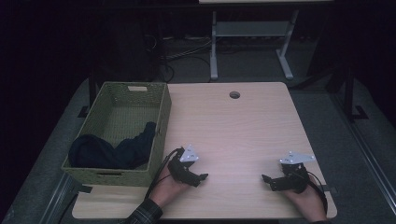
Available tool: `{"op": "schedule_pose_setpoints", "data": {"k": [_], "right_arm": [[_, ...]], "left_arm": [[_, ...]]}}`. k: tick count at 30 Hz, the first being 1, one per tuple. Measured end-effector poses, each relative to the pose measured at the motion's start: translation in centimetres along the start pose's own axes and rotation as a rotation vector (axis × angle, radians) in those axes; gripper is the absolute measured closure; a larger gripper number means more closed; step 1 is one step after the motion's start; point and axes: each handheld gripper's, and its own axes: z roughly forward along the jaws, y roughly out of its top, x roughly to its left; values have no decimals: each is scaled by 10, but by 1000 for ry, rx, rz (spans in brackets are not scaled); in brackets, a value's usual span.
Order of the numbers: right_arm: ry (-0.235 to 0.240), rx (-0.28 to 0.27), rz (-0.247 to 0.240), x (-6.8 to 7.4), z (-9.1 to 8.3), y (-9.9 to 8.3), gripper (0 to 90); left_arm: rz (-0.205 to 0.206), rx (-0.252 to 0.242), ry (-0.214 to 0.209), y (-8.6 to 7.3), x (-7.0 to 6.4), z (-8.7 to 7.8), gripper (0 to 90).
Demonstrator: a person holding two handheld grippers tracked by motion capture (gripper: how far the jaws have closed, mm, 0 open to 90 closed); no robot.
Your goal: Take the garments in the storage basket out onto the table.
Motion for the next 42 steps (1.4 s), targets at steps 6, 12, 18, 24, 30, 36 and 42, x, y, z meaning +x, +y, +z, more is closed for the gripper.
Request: {"op": "schedule_pose_setpoints", "data": {"k": [6,12,18,24,30,36,42], "right_arm": [[0,0,0,0,0,0,35],[0,0,0,0,0,0,34],[-1,4,3,0,-1,-1,35],[-1,4,4,0,-1,-1,34],[-1,4,4,0,-1,-1,34],[-1,5,4,0,-1,-1,34],[-1,5,4,0,-1,-1,34]], "left_arm": [[0,-1,3,1,0,0,132],[-4,11,2,3,0,1,136],[-4,49,-1,8,0,2,136],[-7,45,-17,10,5,1,138],[-9,29,-32,13,7,-2,139],[-18,9,-33,16,10,-6,139],[-7,1,-37,20,9,-9,141]]}}
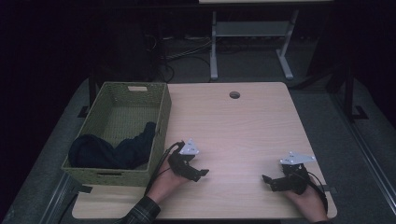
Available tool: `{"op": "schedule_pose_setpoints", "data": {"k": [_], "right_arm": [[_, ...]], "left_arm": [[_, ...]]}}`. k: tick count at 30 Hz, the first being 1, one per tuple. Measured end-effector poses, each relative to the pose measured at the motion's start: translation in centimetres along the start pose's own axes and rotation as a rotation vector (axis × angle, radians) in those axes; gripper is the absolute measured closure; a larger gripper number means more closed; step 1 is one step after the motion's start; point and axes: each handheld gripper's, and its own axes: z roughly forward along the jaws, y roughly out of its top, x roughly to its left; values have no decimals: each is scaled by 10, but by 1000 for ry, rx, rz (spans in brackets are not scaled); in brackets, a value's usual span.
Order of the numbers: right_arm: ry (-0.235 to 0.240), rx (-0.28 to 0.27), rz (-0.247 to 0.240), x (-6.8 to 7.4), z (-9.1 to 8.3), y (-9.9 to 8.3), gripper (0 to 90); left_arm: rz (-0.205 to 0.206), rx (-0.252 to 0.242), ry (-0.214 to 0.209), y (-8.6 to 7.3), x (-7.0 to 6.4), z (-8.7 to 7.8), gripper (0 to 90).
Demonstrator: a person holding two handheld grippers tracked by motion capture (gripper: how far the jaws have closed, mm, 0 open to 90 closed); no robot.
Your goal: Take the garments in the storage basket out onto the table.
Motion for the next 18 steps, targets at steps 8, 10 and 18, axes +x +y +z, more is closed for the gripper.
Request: {"op": "schedule_pose_setpoints", "data": {"k": [8,10,18], "right_arm": [[0,0,0,0,0,0,34],[0,0,0,0,0,0,34],[-1,-1,-2,0,0,0,34]], "left_arm": [[-11,-29,-19,2,0,-6,142],[-7,-26,-19,3,-1,-7,142],[-7,-33,-28,7,-1,-12,142]]}}
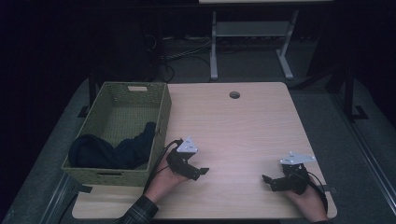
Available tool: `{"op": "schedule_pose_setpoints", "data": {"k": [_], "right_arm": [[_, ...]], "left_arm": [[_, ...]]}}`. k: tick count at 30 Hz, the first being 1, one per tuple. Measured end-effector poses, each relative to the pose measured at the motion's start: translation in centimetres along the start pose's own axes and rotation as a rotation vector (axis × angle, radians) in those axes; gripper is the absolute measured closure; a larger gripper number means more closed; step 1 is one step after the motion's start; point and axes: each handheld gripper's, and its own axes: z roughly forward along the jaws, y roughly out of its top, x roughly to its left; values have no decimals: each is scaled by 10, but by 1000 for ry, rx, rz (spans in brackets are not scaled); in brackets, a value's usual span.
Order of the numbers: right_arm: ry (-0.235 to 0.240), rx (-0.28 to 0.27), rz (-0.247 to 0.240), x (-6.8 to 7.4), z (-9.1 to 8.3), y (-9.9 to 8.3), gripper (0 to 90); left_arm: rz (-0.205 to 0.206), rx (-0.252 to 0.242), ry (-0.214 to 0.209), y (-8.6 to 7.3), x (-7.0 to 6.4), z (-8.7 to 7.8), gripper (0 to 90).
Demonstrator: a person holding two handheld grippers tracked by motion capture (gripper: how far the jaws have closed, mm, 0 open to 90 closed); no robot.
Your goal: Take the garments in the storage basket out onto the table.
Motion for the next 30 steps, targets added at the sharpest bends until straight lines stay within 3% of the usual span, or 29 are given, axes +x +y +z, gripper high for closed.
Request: {"op": "schedule_pose_setpoints", "data": {"k": [8,30], "right_arm": [[0,0,0,0,0,0,34],[0,0,0,0,0,0,34]], "left_arm": [[-17,-23,-13,3,0,-5,143],[-12,-43,-20,14,-1,-17,142]]}}
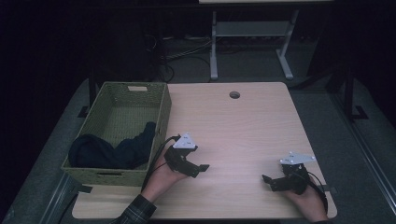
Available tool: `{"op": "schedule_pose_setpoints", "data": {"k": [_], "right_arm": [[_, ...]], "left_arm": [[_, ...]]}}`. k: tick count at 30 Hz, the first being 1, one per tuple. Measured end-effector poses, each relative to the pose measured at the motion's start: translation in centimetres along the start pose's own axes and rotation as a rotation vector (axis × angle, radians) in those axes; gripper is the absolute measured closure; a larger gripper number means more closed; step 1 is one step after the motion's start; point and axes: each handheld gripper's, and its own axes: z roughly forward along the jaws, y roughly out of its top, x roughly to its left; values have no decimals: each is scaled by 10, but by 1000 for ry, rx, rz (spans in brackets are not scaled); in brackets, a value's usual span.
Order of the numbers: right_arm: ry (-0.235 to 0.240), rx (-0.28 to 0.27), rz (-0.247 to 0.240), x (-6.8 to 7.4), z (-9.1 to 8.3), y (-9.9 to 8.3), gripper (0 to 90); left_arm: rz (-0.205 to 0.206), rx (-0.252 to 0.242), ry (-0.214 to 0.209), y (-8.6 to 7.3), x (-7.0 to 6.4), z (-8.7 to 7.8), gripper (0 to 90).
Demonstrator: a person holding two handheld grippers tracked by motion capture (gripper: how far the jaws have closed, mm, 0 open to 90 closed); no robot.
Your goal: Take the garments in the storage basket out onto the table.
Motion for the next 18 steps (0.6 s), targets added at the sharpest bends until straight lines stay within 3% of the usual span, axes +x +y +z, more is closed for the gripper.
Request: {"op": "schedule_pose_setpoints", "data": {"k": [18], "right_arm": [[1,-1,-2,0,0,0,34]], "left_arm": [[-4,-15,-21,10,-1,-10,142]]}}
